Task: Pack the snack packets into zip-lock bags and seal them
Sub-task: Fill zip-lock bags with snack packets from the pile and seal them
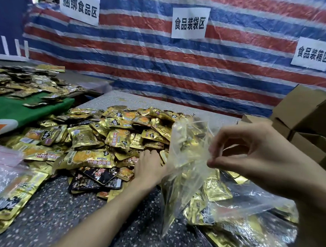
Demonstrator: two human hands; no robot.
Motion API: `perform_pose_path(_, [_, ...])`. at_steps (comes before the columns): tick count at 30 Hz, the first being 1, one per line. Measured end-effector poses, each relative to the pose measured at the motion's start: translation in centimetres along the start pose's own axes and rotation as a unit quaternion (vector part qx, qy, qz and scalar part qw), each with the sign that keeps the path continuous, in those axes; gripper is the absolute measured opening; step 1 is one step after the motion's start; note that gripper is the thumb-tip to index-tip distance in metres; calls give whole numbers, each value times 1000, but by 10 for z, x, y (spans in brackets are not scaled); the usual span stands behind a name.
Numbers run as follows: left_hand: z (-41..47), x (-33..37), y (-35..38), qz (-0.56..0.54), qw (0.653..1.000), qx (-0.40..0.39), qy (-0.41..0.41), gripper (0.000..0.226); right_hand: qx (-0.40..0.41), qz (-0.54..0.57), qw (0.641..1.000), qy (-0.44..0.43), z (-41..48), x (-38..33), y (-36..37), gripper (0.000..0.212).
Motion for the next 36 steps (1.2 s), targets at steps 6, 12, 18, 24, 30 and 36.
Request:
perform_pose_path(6, [1, -4, -6, -152, 988, 18, -3, 23, -1, 2, 1000, 6, -2, 1, 0, 13])
perform_pose_path(12, [-2, 5, -43, -310, 947, 70, 48, 13, -7, -2, 1000, 11, -3, 0, 1, 14])
perform_pose_path(18, [-26, 13, -122, -315, 928, 165, 114, 13, -3, -20, 1000, 5, 0, -1, 2, 12])
perform_pose_path(24, [-85, 19, -210, -353, 855, 323, 198, 10, -5, -34, 999, -4, 2, -6, 5, 15])
perform_pose_path(30, [-172, 47, -250, -232, 781, 497, 297, 18, -7, -40, 999, -27, 6, -12, 11, 7])
perform_pose_path(36, [-198, 91, -226, -84, 806, 479, 338, 25, -6, -44, 998, -46, 7, -20, 13, 8])
Point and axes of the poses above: each hand's wrist, its own z-axis towards the middle knuckle, its own y-axis out of the palm, x = y × z, the point moved 8 cm from there along z, towards the middle knuckle, and after that the axes turned 14 degrees about -x, right-handed, at the moved point
